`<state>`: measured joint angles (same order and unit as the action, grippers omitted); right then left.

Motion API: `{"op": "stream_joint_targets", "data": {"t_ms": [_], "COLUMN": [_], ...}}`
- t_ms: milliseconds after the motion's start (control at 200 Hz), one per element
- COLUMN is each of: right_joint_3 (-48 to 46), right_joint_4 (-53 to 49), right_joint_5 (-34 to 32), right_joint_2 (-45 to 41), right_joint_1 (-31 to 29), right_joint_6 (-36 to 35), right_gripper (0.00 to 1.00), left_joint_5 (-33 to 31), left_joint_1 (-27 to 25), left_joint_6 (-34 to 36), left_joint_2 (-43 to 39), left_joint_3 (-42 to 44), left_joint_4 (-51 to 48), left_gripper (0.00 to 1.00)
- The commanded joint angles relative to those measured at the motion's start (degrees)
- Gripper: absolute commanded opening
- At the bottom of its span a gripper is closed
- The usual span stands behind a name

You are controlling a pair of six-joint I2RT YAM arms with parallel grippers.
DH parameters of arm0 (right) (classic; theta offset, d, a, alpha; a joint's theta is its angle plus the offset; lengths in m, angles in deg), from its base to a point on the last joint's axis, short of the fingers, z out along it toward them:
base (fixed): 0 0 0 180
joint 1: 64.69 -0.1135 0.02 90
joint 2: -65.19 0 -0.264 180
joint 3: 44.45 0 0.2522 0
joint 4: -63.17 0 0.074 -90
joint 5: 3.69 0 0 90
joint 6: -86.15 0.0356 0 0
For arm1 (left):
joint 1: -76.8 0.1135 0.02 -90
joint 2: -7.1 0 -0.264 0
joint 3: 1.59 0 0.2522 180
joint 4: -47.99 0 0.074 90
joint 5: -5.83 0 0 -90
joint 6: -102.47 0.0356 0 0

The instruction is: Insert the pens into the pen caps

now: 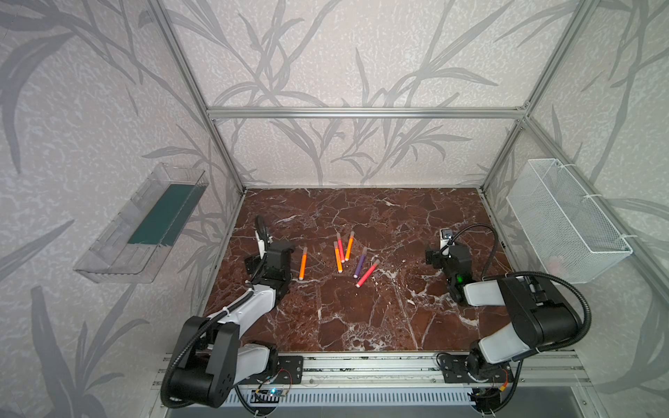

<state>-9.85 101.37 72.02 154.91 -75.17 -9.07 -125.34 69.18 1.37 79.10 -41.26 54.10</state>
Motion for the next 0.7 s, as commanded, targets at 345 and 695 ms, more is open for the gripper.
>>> {"op": "stream_joint_targets", "data": {"t_ms": [345,695], "right_joint_3": [0.8,0.8], "right_joint_4": [0.4,0.5], "right_joint_5": [0.3,0.4], "right_joint_2": [-0.9,-0.9], "right_joint_1": [0.2,0.2], "right_joint_6": [0.3,0.3], "right_gripper": [0.99,0.99], "left_joint_5": [21.8,29.4], "left_joint_1": [7.3,8.1], "left_joint_6": [5.9,8.1], "left_joint_2": [14.0,16.6], "left_joint_3": [0.2,3.8], "left_joint_4": [21.5,31.4], "left_gripper": [0.99,0.99]}}
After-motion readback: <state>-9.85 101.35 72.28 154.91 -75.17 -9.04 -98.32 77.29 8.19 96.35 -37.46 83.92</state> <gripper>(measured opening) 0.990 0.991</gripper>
